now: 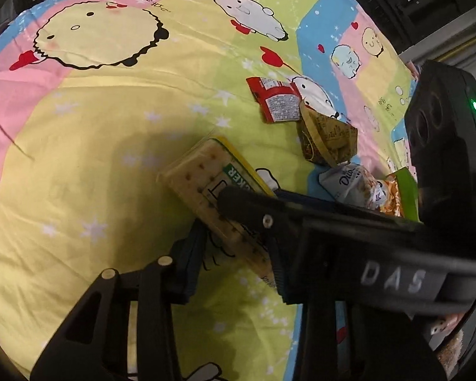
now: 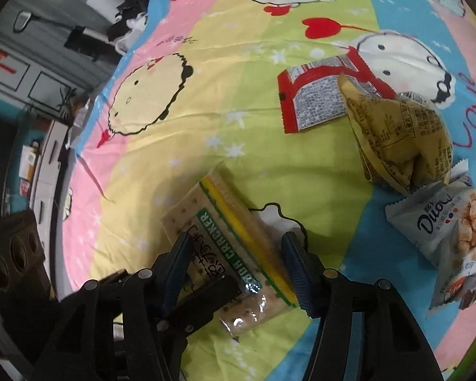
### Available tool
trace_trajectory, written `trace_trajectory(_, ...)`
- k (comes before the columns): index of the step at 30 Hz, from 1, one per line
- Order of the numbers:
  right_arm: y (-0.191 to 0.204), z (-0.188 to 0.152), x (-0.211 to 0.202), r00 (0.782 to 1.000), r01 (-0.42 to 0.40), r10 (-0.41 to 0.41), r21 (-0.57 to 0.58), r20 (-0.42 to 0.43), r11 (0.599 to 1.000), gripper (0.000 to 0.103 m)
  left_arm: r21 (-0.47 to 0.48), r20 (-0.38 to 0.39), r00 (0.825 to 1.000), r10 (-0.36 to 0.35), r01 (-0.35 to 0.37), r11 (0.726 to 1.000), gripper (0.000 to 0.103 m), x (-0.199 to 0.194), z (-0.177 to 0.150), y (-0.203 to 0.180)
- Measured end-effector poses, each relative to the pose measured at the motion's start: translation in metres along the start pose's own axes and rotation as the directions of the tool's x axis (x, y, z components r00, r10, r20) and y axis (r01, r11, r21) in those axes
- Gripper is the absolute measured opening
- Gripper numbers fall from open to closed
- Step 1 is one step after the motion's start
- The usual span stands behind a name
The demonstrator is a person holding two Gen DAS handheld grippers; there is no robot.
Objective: Organize snacks
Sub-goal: 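Grasp the green-labelled cracker packet with the right tool and lift it, then carry the cracker packet with the right tool over the green-rimmed box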
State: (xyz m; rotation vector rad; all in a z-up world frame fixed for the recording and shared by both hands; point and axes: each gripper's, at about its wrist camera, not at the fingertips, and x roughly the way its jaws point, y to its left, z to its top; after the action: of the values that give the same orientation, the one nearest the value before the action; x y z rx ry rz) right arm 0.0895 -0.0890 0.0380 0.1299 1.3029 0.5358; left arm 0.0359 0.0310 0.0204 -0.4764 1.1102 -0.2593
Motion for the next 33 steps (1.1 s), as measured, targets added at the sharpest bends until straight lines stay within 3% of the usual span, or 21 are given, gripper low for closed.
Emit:
trace_trajectory(4, 0.004, -0.005, -0.001, 1.0, 0.017, -0.017, 0.005, 0.015, 1.0, 0.061, 0.041, 0.013, 1.0, 0.021, -0.022, 0.999, 0.036, -0.002, -0.005, -0.004)
trace_trajectory(7, 0.002, -0.012, -0.005, 1.0, -0.016, 0.016, 0.029, 0.02, 0.999, 0.059, 0.083, 0.043, 0.997, 0.062, -0.066, 0.994, 0.035, -0.007, -0.011, -0.012)
trace_trajectory(15, 0.02, -0.039, -0.052, 0.99, -0.033, 0.026, 0.041, 0.142, 0.999, 0.058, 0.176, 0.142, 0.987, 0.07, -0.095, 0.98, 0.035, -0.048, -0.026, -0.043)
trace_trajectory(26, 0.042, -0.078, -0.124, 0.949, -0.028, 0.009, 0.055, 0.315, 0.998, 0.058, 0.292, 0.25, 0.968, 0.005, -0.08, 0.953, 0.035, -0.104, -0.052, -0.09)
trace_trajectory(33, 0.044, -0.103, -0.164, 0.911, -0.032, 0.002, 0.066, 0.412, 0.997, 0.058, 0.364, 0.306, 0.951, -0.033, -0.086, 0.927, 0.034, -0.13, -0.067, -0.121)
